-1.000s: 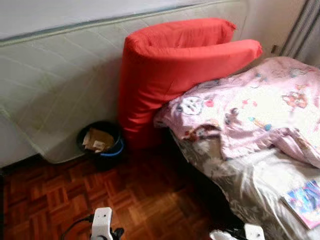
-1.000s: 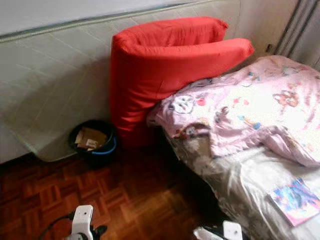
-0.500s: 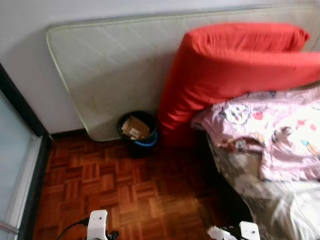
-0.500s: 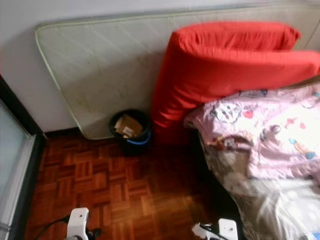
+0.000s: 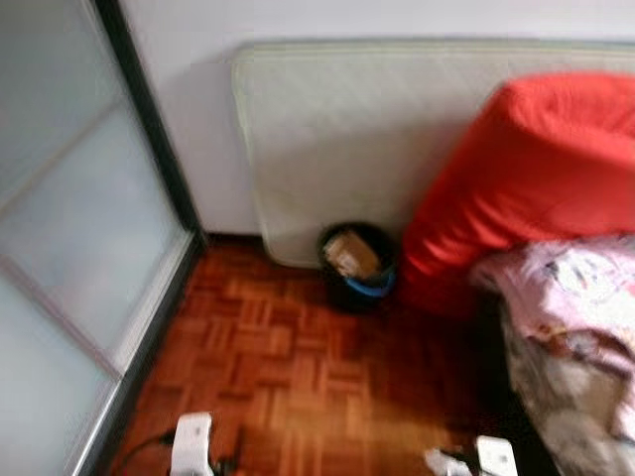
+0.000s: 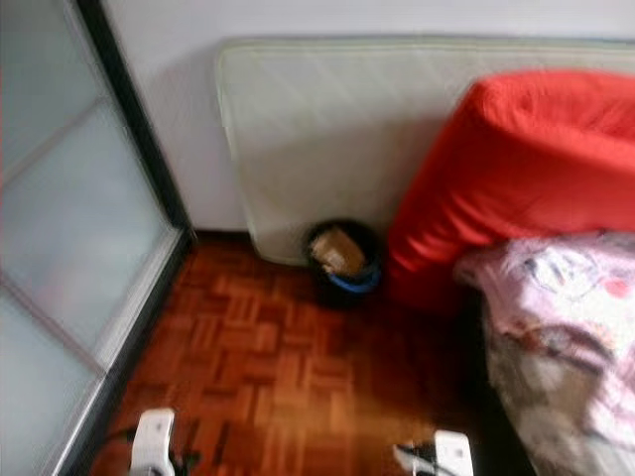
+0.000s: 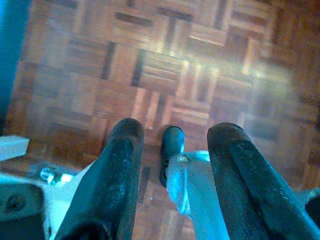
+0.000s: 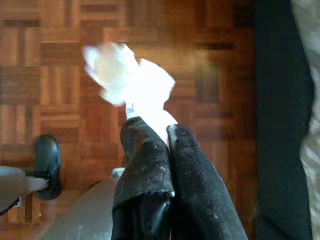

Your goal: Clean up the room

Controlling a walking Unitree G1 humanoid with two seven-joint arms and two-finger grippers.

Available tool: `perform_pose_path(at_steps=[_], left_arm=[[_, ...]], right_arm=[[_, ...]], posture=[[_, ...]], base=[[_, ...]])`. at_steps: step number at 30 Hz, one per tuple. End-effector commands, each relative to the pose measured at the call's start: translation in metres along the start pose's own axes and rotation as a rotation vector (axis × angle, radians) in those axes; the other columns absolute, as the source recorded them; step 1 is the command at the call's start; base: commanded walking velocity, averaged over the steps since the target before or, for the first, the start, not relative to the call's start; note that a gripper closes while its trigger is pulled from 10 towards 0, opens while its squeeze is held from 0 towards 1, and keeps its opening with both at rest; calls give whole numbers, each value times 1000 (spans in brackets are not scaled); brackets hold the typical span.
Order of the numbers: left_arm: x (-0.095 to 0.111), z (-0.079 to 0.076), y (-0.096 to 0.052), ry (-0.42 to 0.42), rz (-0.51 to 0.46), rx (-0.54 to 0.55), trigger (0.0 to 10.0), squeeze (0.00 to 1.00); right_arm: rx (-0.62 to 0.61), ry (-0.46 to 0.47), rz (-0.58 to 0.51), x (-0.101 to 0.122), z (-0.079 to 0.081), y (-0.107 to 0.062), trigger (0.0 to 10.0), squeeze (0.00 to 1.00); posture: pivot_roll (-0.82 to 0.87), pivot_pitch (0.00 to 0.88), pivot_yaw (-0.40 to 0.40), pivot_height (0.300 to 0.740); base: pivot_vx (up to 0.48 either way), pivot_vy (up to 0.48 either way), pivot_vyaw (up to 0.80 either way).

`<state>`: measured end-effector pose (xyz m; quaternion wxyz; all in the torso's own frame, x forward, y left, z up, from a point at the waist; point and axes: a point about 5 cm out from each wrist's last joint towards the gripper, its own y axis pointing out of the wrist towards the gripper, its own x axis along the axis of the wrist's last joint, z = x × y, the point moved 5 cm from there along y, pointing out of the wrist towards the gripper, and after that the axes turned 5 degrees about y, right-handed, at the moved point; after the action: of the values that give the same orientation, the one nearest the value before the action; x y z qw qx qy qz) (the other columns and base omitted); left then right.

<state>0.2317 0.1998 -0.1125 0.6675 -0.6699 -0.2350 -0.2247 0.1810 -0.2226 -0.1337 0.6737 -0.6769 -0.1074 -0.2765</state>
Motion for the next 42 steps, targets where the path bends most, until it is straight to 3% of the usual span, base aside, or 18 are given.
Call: perform_pose_path(at_steps=[1, 4, 12, 13, 16, 25, 42], left_arm=[[-6, 0, -1, -1, 14, 5, 10000, 0], [-5, 0, -1, -4, 8, 4, 10000, 0], [-5, 0, -1, -19, 1, 11, 10000, 0], [-4, 0, -1, -22, 0, 11, 10000, 0], [-4, 1, -1, -25, -3, 14, 10000, 0], [-3, 2, -1, -33, -7, 27, 10000, 0], [-1, 2, 0, -42, -12, 34, 10000, 0]], right_arm=[[-5, 4, 9, -4, -3, -1, 10000, 0], [-33, 37, -2, -3, -8, -1, 10000, 0], [-32, -1, 12, -4, -8, -1, 10000, 0], [-40, -41, 1, -2, -9, -1, 10000, 0], [-82, -5, -11, 0, -15, -2, 10000, 0], [-57, 20, -13, 1, -11, -1, 10000, 0], [-37, 68, -35, 7, -9, -1, 10000, 0]], posture=[[-43, 0, -3, 740], [-43, 0, -4, 740], [-42, 0, -7, 740], [-41, 0, -7, 740], [-40, 0, -7, 740], [-40, 0, -8, 740], [-37, 0, -10, 740]], base=[[0, 0, 0], [0, 0, 0], [363, 0, 0], [416, 0, 0], [431, 0, 533], [436, 0, 789], [437, 0, 0]])
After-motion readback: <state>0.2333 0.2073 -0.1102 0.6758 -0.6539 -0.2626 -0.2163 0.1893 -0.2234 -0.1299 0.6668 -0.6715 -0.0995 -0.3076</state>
